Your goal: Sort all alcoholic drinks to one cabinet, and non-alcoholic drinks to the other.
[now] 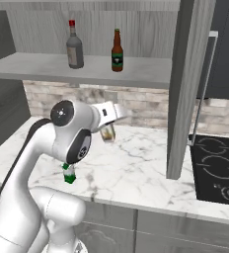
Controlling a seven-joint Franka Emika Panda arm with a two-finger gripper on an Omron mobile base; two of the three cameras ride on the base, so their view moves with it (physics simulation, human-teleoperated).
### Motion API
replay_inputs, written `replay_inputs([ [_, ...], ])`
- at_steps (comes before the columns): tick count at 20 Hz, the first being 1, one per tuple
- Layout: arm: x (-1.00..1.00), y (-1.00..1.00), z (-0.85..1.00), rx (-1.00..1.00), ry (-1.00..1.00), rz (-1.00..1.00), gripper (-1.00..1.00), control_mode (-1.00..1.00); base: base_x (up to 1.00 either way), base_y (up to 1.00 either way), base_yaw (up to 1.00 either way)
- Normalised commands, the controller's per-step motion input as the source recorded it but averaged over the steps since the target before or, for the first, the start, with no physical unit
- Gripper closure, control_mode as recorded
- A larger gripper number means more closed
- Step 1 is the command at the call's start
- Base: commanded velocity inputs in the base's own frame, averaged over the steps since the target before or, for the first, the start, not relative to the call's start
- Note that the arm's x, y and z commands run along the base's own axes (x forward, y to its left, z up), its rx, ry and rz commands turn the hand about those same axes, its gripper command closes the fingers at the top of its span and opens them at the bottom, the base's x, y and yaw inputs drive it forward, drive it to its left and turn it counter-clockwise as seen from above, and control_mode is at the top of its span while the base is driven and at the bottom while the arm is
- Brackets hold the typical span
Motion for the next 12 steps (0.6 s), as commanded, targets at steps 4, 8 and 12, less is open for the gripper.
replay_inputs([
  [4, -0.33, 0.13, 0.45, 0.0, -0.14, -0.02, 1.0, -1.0, 0.0, 0.0, 0.0],
  [8, -0.28, 0.19, 0.42, 0.0, -0.12, -0.02, 1.0, -1.0, 0.0, 0.0, 0.0],
  [12, -0.27, 0.19, 0.41, 0.0, -0.12, -0.02, 1.0, -1.0, 0.0, 0.0, 0.0],
])
